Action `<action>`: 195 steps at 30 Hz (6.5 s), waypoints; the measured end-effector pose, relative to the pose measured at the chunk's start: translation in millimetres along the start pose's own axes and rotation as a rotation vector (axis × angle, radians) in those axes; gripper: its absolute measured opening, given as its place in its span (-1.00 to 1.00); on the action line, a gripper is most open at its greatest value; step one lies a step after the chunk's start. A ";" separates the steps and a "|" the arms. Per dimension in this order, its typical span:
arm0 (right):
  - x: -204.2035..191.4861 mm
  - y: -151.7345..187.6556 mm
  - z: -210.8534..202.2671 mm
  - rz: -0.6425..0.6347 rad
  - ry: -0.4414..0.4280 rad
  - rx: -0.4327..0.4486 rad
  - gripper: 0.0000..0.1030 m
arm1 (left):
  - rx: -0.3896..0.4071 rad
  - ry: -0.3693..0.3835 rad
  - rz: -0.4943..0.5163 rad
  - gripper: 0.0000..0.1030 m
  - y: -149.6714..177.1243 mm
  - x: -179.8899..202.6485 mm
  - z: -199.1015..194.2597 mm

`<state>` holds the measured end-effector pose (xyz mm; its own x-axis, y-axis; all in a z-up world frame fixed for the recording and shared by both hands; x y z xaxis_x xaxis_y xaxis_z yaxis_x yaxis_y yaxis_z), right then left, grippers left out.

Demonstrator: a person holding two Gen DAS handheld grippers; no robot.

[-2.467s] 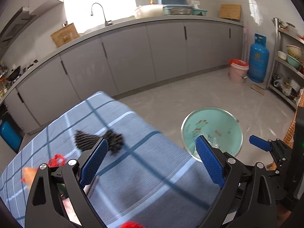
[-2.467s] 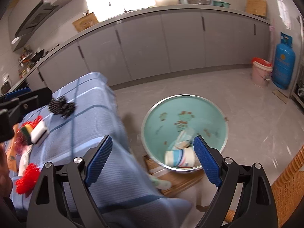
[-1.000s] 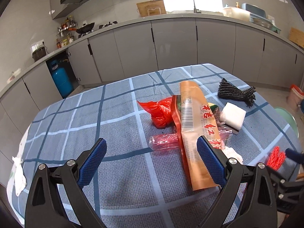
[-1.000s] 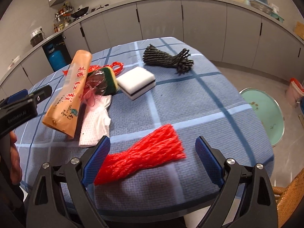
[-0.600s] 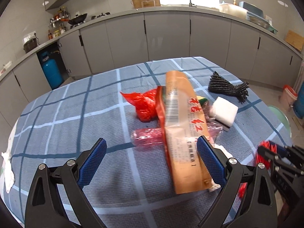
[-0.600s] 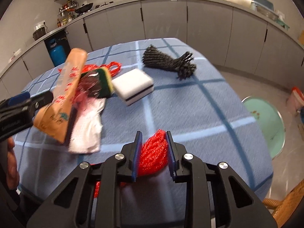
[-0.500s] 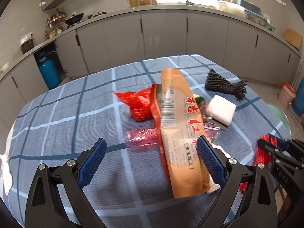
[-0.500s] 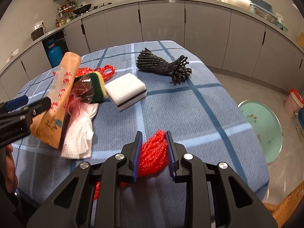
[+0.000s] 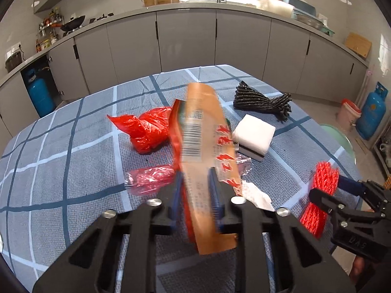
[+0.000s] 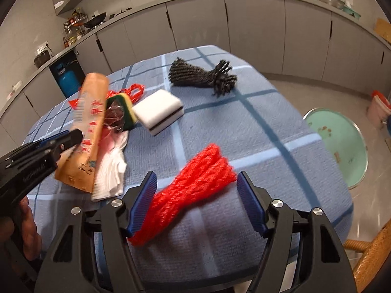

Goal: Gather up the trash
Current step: 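Grasp the orange snack bag with the left gripper while the right grasps the red mesh net, then carry the snack bag and red net over the green bucket and open both grippers, then move both open grippers back over the table toward the remaining trash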

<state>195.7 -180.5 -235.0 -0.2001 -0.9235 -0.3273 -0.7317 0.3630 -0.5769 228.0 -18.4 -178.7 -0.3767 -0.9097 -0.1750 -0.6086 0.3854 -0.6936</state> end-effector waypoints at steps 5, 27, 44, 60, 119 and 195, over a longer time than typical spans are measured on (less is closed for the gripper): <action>-10.9 9.6 9.7 -0.027 -0.032 -0.053 -0.32 | 0.019 0.009 0.007 -0.73 -1.2 -0.5 -2.7; -24.4 11.1 3.8 -0.109 -0.065 -0.015 -0.62 | 0.012 0.070 -0.002 -0.72 -2.0 9.4 1.8; -16.8 -29.0 -37.0 -0.112 -0.091 0.123 -0.65 | 0.187 -0.100 0.085 -0.84 -52.4 8.1 -59.6; 98.3 -94.0 -66.7 0.041 0.064 0.272 -0.65 | 0.243 0.063 0.201 -0.84 -125.7 123.0 -25.7; 337.2 -129.0 -12.4 0.330 0.242 0.244 -0.14 | 0.092 0.301 0.365 0.45 -165.6 330.6 117.5; 50.6 -64.6 -10.9 -0.011 -0.020 0.141 0.36 | 0.133 0.015 0.078 0.72 -84.5 66.3 10.4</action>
<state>225.7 -252.0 -206.2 -0.1784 -0.9253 -0.3347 -0.6345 0.3682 -0.6796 261.7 -112.8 -139.0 -0.4300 -0.8749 -0.2227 -0.4792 0.4302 -0.7650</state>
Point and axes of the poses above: each gripper's, at about its wrist camera, not at the fingertips, and z roughly the way its jaws point, x to its right, y to its underside, the point moved 7 cm from there along z, roughly the way its jaws point, and after that the axes turned 13 degrees about z, right-handed, at the moved point
